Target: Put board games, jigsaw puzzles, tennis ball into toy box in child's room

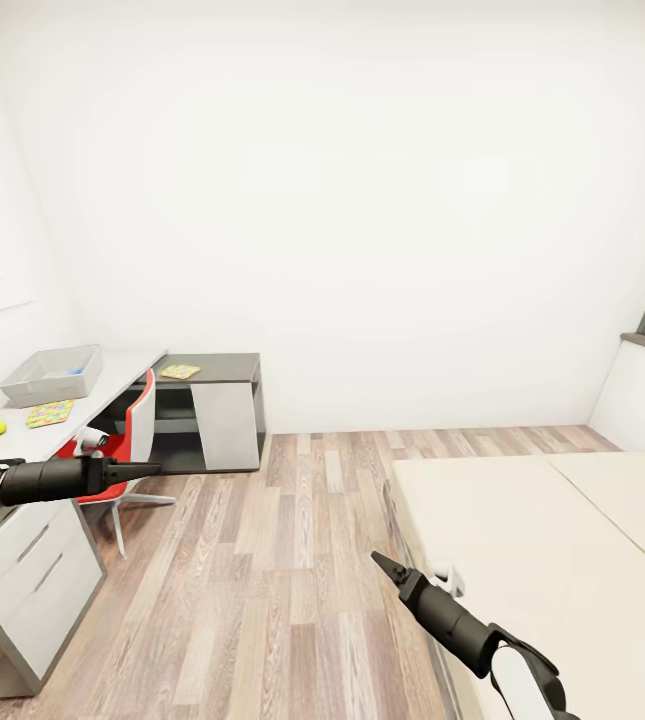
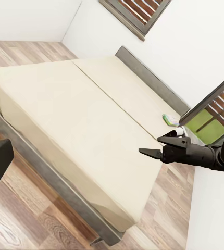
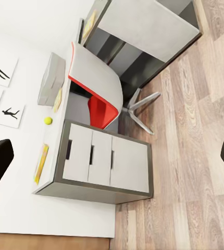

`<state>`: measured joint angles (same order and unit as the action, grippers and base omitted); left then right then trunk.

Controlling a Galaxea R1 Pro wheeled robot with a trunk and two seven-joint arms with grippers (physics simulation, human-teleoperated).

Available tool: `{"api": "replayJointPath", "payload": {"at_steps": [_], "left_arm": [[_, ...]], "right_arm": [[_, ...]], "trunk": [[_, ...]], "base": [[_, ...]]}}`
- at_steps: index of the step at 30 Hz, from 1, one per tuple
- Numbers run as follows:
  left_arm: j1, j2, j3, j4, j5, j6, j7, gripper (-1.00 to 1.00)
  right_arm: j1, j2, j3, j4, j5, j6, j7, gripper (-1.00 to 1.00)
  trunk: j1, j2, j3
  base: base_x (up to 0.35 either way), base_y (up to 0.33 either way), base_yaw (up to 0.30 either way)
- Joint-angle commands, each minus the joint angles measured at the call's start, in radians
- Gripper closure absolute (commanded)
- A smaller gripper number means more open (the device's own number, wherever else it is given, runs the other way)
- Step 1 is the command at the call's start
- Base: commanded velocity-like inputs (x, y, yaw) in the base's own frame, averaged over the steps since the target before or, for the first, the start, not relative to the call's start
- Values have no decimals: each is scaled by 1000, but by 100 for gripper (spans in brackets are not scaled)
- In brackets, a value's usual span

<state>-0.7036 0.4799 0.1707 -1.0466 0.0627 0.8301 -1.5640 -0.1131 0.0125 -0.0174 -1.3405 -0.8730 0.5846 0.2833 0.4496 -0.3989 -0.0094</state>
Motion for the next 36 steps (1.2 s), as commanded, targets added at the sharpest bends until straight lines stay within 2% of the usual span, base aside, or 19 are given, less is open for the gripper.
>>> {"api": "replayJointPath", "payload": {"at_steps": [1, 19, 36], "left_arm": [[-1, 0, 0, 0, 0, 11, -4, -100], [-1, 0, -1, 0, 0, 11, -4, -100], [-1, 0, 0, 0, 0, 11, -4, -100]], "right_arm": [[0, 1, -2, 0, -4, 6, 0, -100], [0, 1, -1, 0, -4, 6, 0, -100], [0, 0, -1, -1, -4, 6, 0, -100]], "trunk": [[0, -1, -1], [0, -1, -1], [0, -1, -1]], "base": [[0, -21, 0], [0, -67, 0], [-18, -8, 0]]}}
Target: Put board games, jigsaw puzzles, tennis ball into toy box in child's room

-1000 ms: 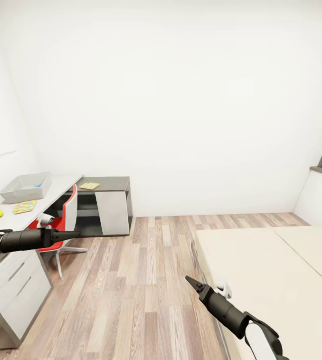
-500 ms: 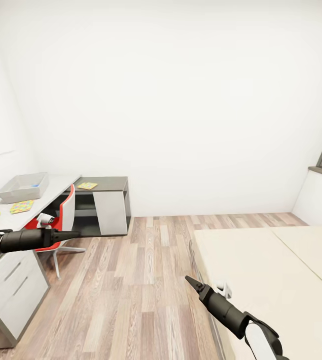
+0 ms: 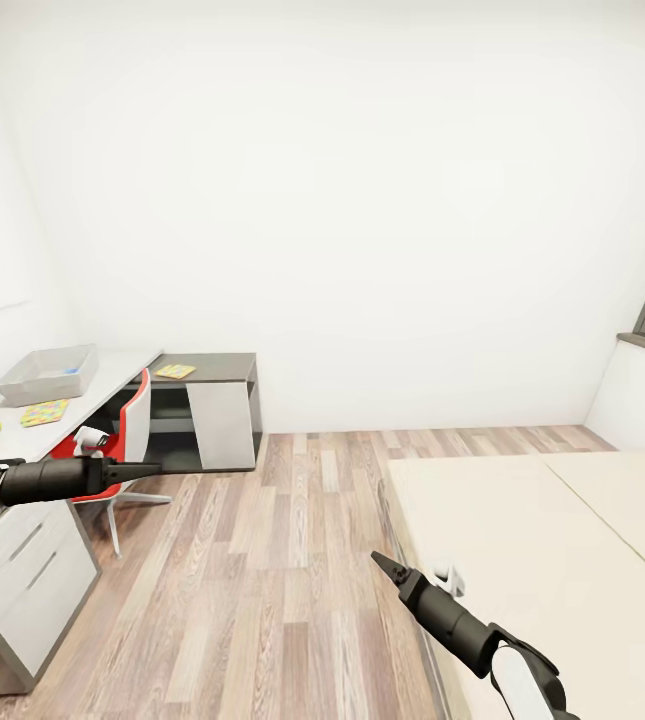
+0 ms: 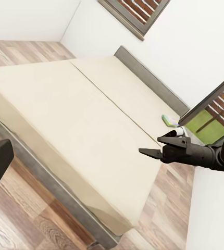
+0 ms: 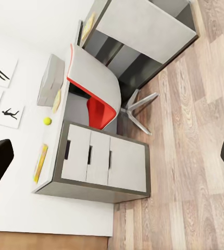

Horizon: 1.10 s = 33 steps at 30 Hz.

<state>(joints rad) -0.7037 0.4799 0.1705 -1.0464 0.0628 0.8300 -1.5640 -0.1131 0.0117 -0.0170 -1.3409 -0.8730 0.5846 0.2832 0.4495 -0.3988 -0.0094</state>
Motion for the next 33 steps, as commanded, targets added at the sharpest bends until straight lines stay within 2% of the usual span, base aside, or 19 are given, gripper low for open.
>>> {"api": "replayJointPath", "payload": {"at_steps": [1, 9, 16, 33], "left_arm": [[0, 0, 0, 0, 0, 11, -4, -100], [0, 0, 0, 0, 0, 11, -4, -100], [0, 0, 0, 0, 0, 11, -4, -100], [0, 0, 0, 0, 0, 11, -4, -100]], "right_arm": [[0, 1, -2, 0, -4, 6, 1, -100], [0, 1, -2, 0, -4, 6, 1, -100], [0, 1, -2, 0, -4, 6, 1, -100], [0, 2, -1, -3, -4, 6, 1, -100]], "trunk": [[0, -1, -1], [0, -1, -1], [0, -1, -1], [0, -1, -1]], "base": [[-2, 0, 0], [0, -11, 0], [0, -177, 0], [0, -53, 0]]}}
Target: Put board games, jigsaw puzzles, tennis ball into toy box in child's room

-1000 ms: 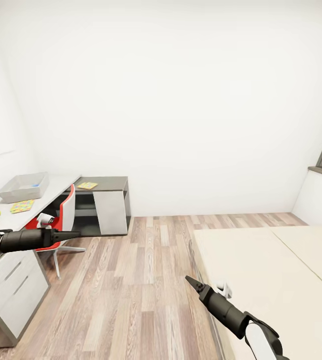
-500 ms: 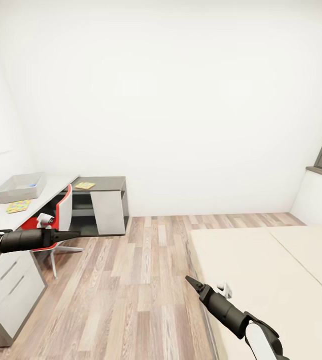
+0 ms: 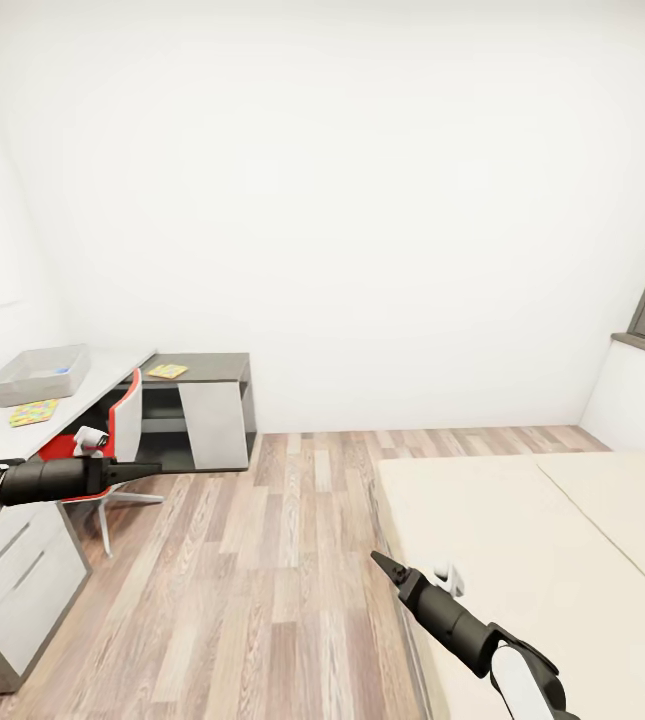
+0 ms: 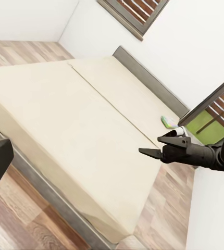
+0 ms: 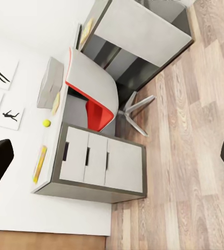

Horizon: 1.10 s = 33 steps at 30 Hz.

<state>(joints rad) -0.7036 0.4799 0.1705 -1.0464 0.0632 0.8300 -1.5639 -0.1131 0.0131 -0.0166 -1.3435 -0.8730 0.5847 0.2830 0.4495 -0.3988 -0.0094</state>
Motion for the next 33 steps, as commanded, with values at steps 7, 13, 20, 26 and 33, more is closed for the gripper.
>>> {"api": "replayJointPath", "payload": {"at_steps": [7, 13, 20, 26, 33], "left_arm": [[0, 0, 0, 0, 0, 11, -4, -100], [0, 0, 0, 0, 0, 11, -4, -100], [0, 0, 0, 0, -1, 11, -4, -100], [0, 0, 0, 0, -1, 11, -4, -100], [0, 0, 0, 0, -1, 11, -4, -100]], "right_arm": [[0, 1, -2, 0, -4, 6, 1, -100], [0, 0, -2, 0, -4, 6, 1, -100], [0, 1, -2, 0, -4, 6, 1, -100], [0, 2, -2, 0, -4, 6, 1, -100], [0, 3, -2, 0, -4, 6, 1, -100]], "trunk": [[0, -1, -1], [0, -1, -1], [0, -1, -1], [0, -1, -1], [0, -1, -1]], "base": [[0, -47, 76], [0, -6, 42], [0, -1, 7], [0, 0, 6], [0, 0, 108]]}}
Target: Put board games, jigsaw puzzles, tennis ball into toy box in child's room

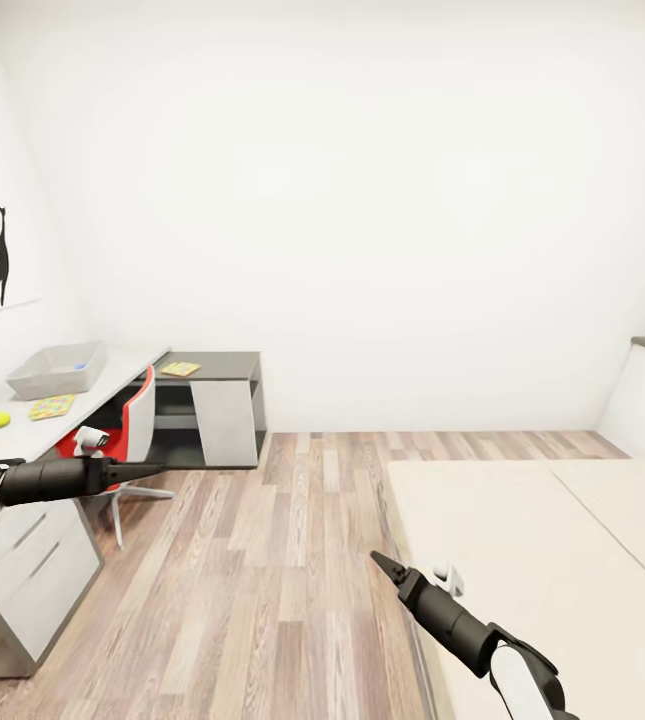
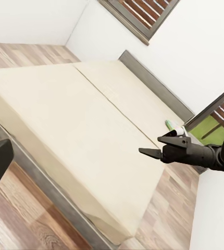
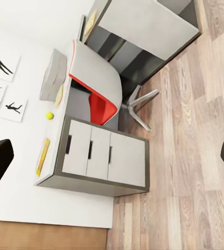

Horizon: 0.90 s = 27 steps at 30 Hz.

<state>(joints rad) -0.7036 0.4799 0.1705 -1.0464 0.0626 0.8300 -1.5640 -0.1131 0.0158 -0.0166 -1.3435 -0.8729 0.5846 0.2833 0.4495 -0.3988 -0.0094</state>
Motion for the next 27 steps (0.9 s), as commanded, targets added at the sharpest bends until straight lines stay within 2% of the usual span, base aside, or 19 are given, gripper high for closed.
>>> {"api": "replayJointPath", "payload": {"at_steps": [1, 20, 27], "left_arm": [[-1, 0, 0, 0, 0, 11, -4, -100], [-1, 0, 0, 0, 0, 11, -4, -100], [-1, 0, 0, 0, 0, 11, -4, -100]], "right_arm": [[0, 0, -2, 0, -5, 6, 1, -100], [0, -3, -2, 0, -5, 6, 1, -100], [0, -3, -2, 0, -5, 6, 1, -100]], "trunk": [[0, -1, -1], [0, -1, -1], [0, -1, -1]], "base": [[0, 0, 102], [0, -1, 13], [0, -114, 0]]}}
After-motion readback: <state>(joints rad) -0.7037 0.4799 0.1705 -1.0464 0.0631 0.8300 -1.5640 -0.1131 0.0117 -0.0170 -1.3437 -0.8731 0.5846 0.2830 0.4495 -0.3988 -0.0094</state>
